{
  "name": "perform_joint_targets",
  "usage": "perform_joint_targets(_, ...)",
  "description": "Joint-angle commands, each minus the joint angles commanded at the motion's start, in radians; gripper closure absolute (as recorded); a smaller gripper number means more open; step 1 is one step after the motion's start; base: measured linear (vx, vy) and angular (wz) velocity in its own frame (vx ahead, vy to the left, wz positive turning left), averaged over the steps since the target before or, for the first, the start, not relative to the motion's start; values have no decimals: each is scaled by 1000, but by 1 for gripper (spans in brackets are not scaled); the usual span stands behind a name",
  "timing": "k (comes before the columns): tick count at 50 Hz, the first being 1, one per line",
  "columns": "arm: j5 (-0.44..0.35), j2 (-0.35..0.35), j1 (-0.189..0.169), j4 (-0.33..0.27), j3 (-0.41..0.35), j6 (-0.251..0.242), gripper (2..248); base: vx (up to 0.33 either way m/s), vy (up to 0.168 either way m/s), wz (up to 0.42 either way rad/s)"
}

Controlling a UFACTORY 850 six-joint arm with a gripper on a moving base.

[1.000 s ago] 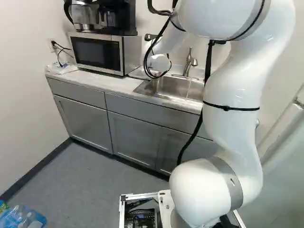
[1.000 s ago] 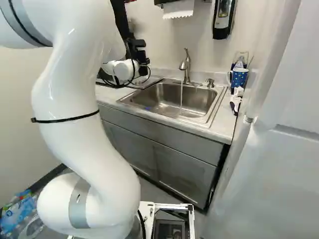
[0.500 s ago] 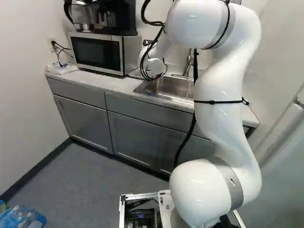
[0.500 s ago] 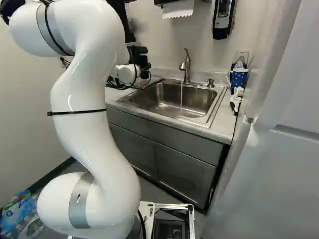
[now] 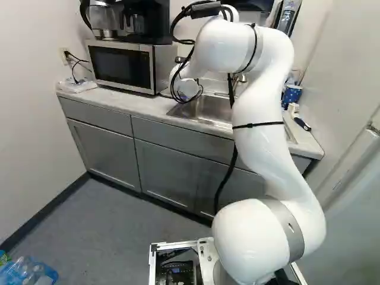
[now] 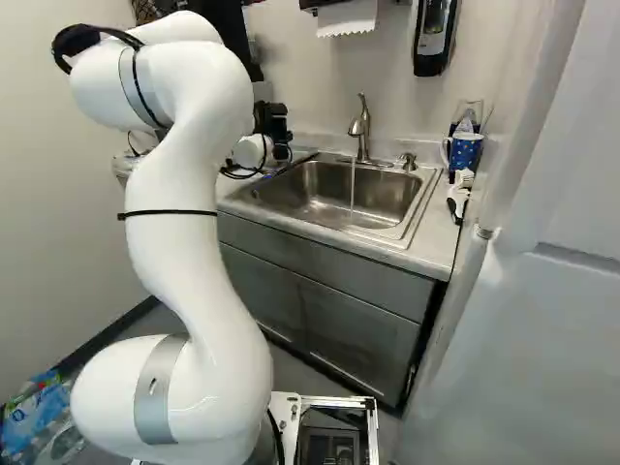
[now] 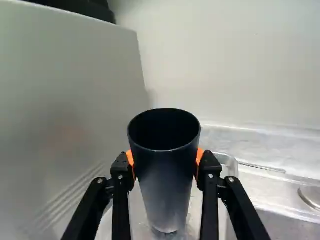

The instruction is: Rinse the cup and place it in the tray

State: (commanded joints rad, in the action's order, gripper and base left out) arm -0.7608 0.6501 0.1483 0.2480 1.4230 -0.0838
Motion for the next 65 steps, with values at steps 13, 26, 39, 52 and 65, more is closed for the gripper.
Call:
perform_joint_targets(13, 0, 7, 0, 1, -1, 0, 125, 0, 0, 0)
perform_joint_targets(26, 0, 7, 0, -17, -1, 0, 125, 0, 0, 0)
perform_joint_targets(39, 0, 7, 0, -20, -1, 0, 125, 0, 0, 0)
perform_joint_targets(52, 13, 7, 0, -20, -1, 0, 125, 0, 0, 0)
perform_joint_targets(65, 13, 7, 0, -20, -1, 0, 125, 0, 0, 0)
